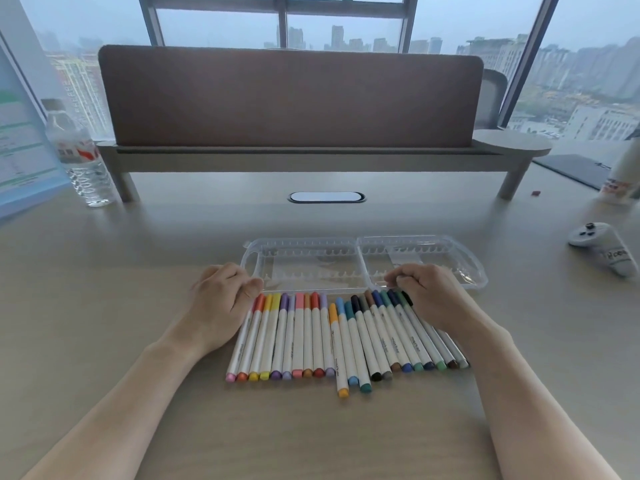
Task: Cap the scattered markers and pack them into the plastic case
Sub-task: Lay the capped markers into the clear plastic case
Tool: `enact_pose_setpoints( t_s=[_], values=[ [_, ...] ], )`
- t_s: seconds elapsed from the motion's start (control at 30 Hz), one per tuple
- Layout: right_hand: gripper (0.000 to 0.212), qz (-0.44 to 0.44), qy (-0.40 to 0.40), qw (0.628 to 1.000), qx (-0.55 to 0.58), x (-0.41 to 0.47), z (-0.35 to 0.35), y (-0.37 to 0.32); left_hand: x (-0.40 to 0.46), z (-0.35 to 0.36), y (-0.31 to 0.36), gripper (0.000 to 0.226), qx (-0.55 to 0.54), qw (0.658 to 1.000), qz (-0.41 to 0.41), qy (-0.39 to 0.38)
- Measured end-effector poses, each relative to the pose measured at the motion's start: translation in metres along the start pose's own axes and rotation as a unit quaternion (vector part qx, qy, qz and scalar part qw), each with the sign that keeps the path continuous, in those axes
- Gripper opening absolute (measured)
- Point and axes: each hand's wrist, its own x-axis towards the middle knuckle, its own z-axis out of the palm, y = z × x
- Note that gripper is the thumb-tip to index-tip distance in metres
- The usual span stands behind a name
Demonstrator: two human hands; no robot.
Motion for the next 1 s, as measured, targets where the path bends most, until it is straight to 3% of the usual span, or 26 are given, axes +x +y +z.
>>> enact_pose_setpoints(
  t_s=[0.13,0.33,0.5,0.7,0.83,1.0],
  values=[
    [0.024,-0.004,-0.001,1.0,-0.01,0.0,0.001,0.001,-0.002,0.001,-0.002,0.083,0.012,1.0,-0.001,0.004],
    [0.005,-0.115,-0.016,0.992,-0.05,-0.017,-0.004,-0.007,-0.001,-0.005,0.017,0.035,-0.008,0.997,0.022,0.075],
    [0.021,-0.174,-0.1,0.97,-0.137,-0.03,0.006,-0.021,0.002,0.002,0.03,0.036,-0.012,0.998,0.038,0.044],
    [0.026,-0.127,-0.079,0.963,-0.223,-0.031,0.016,-0.039,0.0,0.0,0.022,0.047,-0.004,0.999,0.017,0.042],
    [0.041,-0.104,-0.067,0.952,-0.28,-0.034,0.02,-0.054,-0.002,-0.002,0.019,0.03,-0.008,0.999,-0.003,0.044],
    [0.041,-0.065,-0.057,0.953,-0.29,-0.033,0.024,-0.067,-0.003,-0.005,0.026,0.015,-0.028,0.999,0.0,0.043]
  ],
)
